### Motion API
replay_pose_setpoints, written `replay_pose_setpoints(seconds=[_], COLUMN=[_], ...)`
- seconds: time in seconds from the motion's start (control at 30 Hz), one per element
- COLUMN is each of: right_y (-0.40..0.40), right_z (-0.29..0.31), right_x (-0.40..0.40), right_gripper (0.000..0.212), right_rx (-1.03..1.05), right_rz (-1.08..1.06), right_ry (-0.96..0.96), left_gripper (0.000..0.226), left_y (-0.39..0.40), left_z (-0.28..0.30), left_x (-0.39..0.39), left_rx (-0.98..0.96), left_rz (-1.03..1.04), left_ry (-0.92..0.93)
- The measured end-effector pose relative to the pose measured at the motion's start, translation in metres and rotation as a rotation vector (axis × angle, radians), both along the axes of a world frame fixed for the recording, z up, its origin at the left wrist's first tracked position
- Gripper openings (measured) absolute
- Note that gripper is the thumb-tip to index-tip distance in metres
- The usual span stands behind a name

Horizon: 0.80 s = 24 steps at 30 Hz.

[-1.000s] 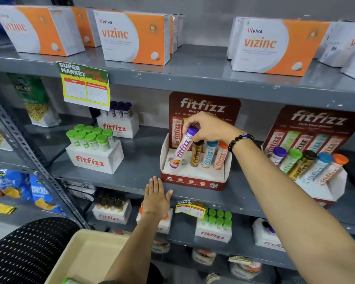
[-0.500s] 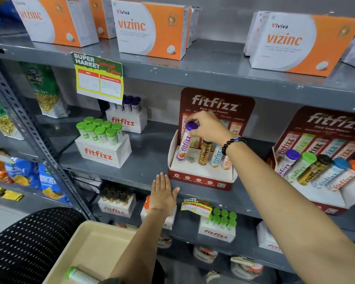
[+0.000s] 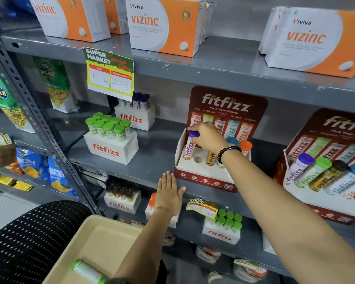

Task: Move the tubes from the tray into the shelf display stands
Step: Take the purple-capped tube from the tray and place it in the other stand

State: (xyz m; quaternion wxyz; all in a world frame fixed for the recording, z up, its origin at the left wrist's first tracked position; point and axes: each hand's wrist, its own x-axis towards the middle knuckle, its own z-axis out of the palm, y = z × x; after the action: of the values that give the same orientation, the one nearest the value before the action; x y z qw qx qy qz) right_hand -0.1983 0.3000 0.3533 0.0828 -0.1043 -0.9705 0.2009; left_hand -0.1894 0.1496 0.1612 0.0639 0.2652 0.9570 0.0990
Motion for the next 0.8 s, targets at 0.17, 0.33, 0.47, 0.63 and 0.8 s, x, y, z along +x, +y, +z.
replay_pose_setpoints(seconds=[0.17,0.33,0.47,0.63,0.8], right_y=[-0.005,-0.006,-0.006,-0.013,-0.041], right_z=[-0.002,-0.001,0.001,0.014,0.026], right_x=[-0.002,0.000,0.005,0.014,0.017], right_gripper=[0.044,0.048,0.053,0.044,0.033], right_rx=[0.038,0.041,-0.020,0.036,0.028], right_rz=[0.037,0.027,0.010,0.007,0.146], right_ry=[0.016,0.006,-0.008,0.211,0.440], left_gripper=[0.066,0.065,0.066,0.066,0.066], left_y=[0.000,-0.001,0.000,-0.001,-0.008], left_z=[0.001,0.002,0.004,0.004,0.003], left_x=[0.001,0.001,0.002,0.002,0.002], left_rx=[0.002,-0.020,-0.019,-0.020,0.031], left_rz=[-0.003,-0.006,-0.009,-0.017,-0.046], left_ry=[-0.018,-0.014,-0.001,0.010,0.021])
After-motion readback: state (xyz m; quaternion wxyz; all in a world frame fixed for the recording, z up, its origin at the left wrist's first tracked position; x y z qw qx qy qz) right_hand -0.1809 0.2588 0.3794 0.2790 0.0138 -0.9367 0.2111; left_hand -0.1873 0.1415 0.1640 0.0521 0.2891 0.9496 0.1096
